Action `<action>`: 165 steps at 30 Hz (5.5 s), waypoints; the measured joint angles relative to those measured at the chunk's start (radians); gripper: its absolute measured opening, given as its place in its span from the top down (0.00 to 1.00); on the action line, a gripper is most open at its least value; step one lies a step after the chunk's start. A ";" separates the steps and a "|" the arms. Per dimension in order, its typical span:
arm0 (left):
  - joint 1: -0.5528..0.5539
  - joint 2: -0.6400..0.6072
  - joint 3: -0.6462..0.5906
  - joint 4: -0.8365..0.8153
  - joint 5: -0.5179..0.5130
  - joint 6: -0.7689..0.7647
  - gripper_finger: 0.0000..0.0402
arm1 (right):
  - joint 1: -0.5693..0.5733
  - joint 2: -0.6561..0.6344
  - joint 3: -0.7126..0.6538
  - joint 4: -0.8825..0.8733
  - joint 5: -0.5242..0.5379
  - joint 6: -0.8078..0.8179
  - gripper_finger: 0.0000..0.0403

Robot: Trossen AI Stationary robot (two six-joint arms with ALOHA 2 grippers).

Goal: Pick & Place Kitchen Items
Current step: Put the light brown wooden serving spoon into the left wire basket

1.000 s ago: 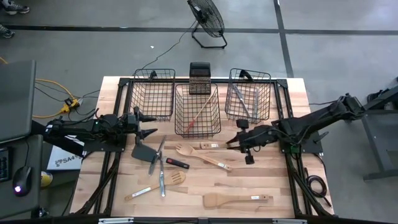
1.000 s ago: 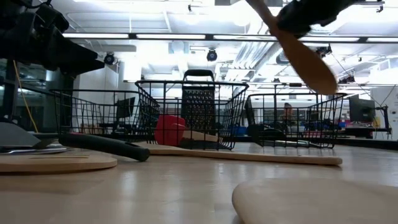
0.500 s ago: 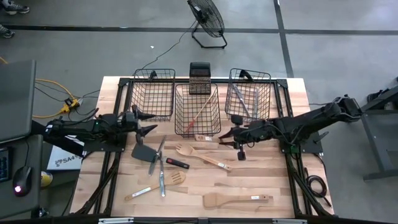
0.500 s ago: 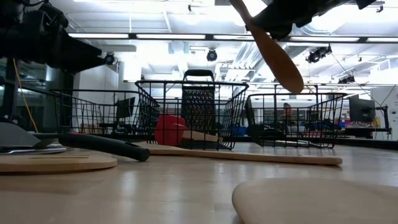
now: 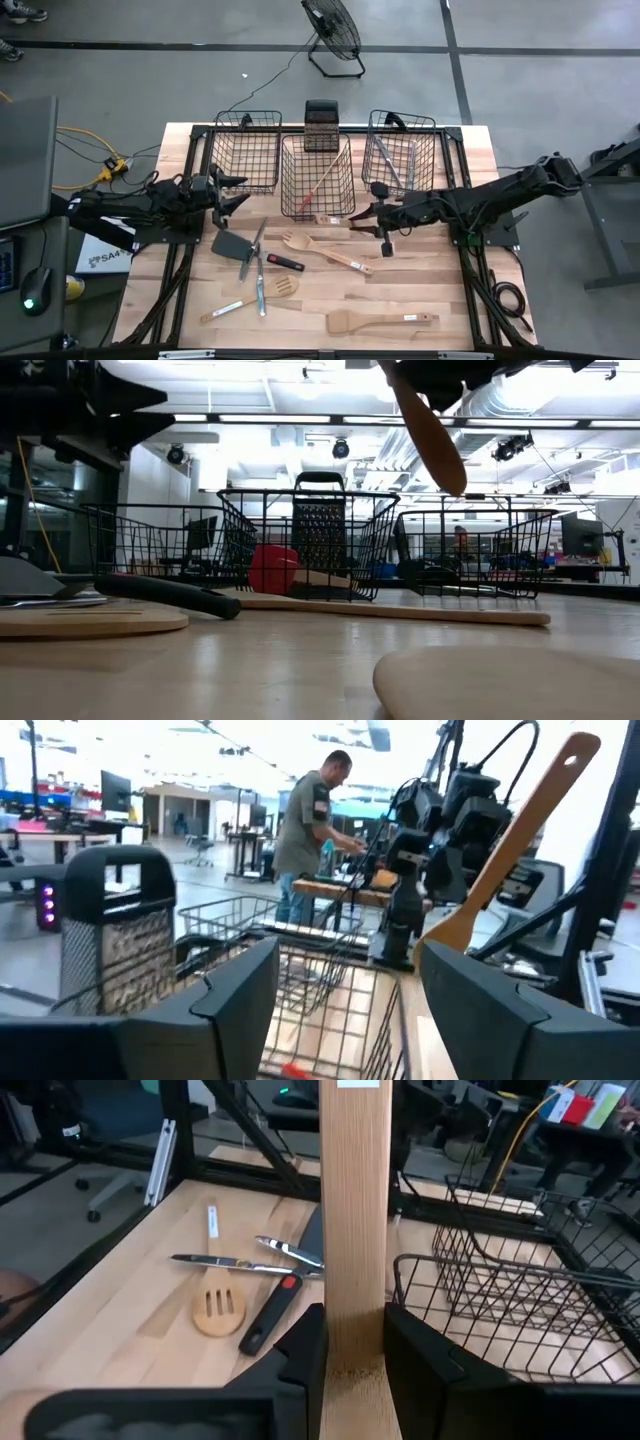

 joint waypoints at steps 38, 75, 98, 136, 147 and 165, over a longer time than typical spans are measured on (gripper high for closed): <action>0.000 1.134 0.766 0.367 0.212 0.158 0.41 | -0.230 0.133 0.002 0.419 -0.261 -0.046 0.82; 0.000 1.269 0.893 0.313 0.249 0.161 0.78 | -0.226 0.149 0.000 0.400 -0.246 -0.047 0.65; 0.000 1.131 0.893 0.133 -0.386 0.483 0.78 | -0.230 -0.067 0.000 -0.091 -0.076 -0.041 0.56; 0.566 1.010 0.829 -0.543 -0.413 -0.182 0.78 | -0.230 -0.067 0.000 -0.181 -0.044 -0.023 0.56; 0.674 1.010 0.834 -0.681 -0.304 -0.300 0.78 | -0.230 -0.067 0.000 -0.182 -0.044 -0.023 0.56; 0.767 1.074 0.901 -0.874 -0.181 -0.360 0.78 | -0.230 -0.067 0.000 -0.178 -0.045 -0.018 0.56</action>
